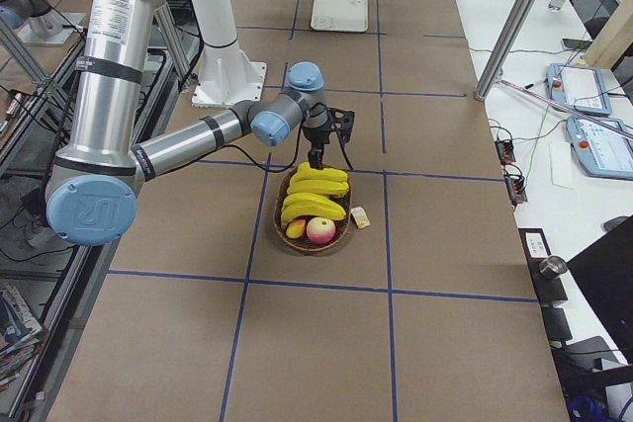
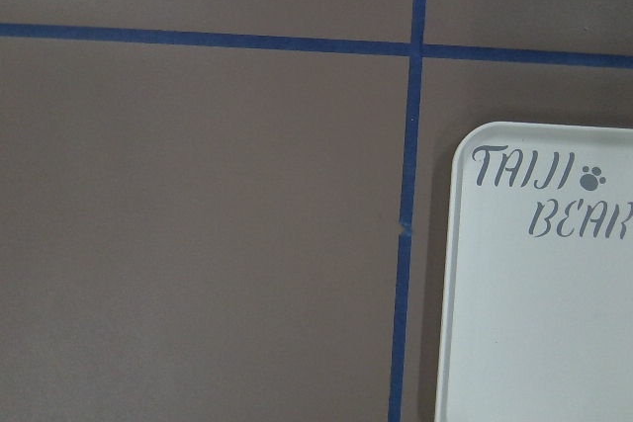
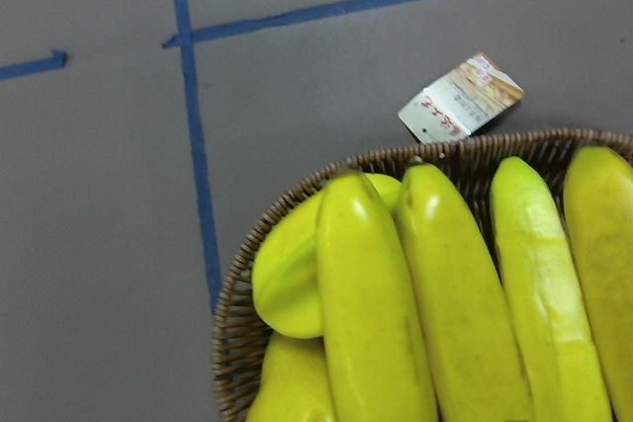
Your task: Transfer all bananas from basket to plate
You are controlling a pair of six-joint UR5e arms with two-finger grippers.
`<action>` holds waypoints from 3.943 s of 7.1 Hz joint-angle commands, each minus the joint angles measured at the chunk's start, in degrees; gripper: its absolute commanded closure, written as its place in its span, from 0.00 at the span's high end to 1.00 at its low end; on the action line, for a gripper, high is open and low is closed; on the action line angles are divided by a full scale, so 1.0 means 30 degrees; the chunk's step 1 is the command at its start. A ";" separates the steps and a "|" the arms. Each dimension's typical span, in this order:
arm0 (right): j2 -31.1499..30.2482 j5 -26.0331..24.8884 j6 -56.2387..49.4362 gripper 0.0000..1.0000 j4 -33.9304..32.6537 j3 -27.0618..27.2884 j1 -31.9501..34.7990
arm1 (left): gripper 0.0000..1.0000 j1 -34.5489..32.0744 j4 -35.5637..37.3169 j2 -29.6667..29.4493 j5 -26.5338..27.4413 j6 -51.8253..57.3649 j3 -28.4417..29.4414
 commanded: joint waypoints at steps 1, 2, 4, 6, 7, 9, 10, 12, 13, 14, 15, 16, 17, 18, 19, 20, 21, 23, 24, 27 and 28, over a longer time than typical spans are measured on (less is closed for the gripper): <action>-0.1399 -0.0817 0.0201 1.00 -0.0109 0.0016 -0.1434 | 1.00 0.0000 -0.0001 0.0000 0.0000 0.0015 0.0049; -0.1520 -0.0962 0.0230 0.99 -0.0138 -0.0013 -0.1844 | 1.00 0.0000 -0.0059 0.0000 0.0000 0.0015 0.0049; -0.1434 -0.1081 0.0230 0.87 -0.0138 -0.0071 -0.2403 | 1.00 0.0000 -0.0089 0.0000 0.0000 0.0015 0.0078; -0.1288 -0.1081 0.0230 0.75 -0.0138 -0.0072 -0.2434 | 1.00 0.0000 -0.0089 0.0000 0.0000 0.0015 0.0079; -0.1200 -0.1081 0.0230 0.71 -0.0138 -0.0130 -0.2492 | 1.00 0.0000 -0.0118 0.0000 0.0000 0.0015 0.0078; -0.1054 -0.1110 0.0201 0.72 -0.0138 -0.0421 -0.2697 | 1.00 0.0000 -0.0089 0.0000 0.0000 0.0015 0.0108; -0.0908 -0.1110 0.0201 0.72 -0.0138 -0.0568 -0.2727 | 1.00 0.0000 -0.0089 0.0000 0.0000 0.0015 0.0108; -0.0616 -0.1110 0.0201 0.72 -0.0138 -0.0686 -0.2756 | 1.00 0.0000 -0.0089 0.0000 0.0000 0.0015 0.0108; -0.0584 -0.1110 0.0201 0.71 -0.0167 -0.0687 -0.2756 | 1.00 0.0000 -0.0089 0.0000 0.0000 0.0015 0.0108; -0.0584 -0.1110 0.0201 0.57 -0.0139 -0.0687 -0.2756 | 1.00 0.0000 -0.0089 0.0000 0.0000 -0.0014 0.0108; -0.0584 -0.1110 0.0201 0.28 -0.0138 -0.0658 -0.2727 | 1.00 0.0000 -0.0089 0.0000 0.0000 0.0014 0.0108; -0.0613 -0.1081 0.0172 0.08 -0.0138 -0.0542 -0.2640 | 1.00 0.0000 -0.0118 0.0000 -0.0029 -0.0014 0.0108; -0.0613 -0.1081 0.0172 0.02 -0.0138 -0.0453 -0.2581 | 1.00 0.0000 -0.0089 0.0000 -0.0030 -0.0015 0.0108; -0.0613 -0.0965 0.0172 0.00 -0.0138 -0.0162 -0.2464 | 1.00 0.0000 -0.0089 0.0000 -0.0030 -0.0015 0.0137; -0.0758 -0.0616 -0.0031 0.00 -0.0138 0.0189 -0.1941 | 1.00 0.0000 -0.0089 0.0000 -0.0030 -0.0044 0.0108; -0.0847 0.0258 -0.0091 0.00 -0.0138 0.0569 -0.1385 | 1.00 0.0000 -0.0089 0.0000 -0.0030 -0.0044 0.0108; -0.0848 0.1108 -0.0092 0.00 -0.0167 0.0834 -0.0886 | 1.00 0.0000 -0.0089 0.0000 -0.0030 -0.0044 0.0108; -0.0731 0.4694 -0.0179 0.00 -0.0168 0.1623 0.0923 | 1.00 0.0000 -0.0089 0.0000 -0.0030 -0.0073 0.0050; -0.0005 0.6518 -0.0180 0.00 -0.0110 0.1889 0.1544 | 1.00 0.0000 -0.0089 -0.0029 -0.0030 -0.0131 -0.0241; 0.7327 0.6362 0.0432 0.00 -0.0079 -0.0180 -0.0227 | 1.00 0.0755 -0.4020 -0.0205 -0.1548 -0.0596 -0.0537; 0.9849 0.6186 0.1741 0.00 0.0007 -0.1349 -0.0933 | 1.00 0.1777 -0.6132 -0.0437 -0.2858 -0.3240 -0.0595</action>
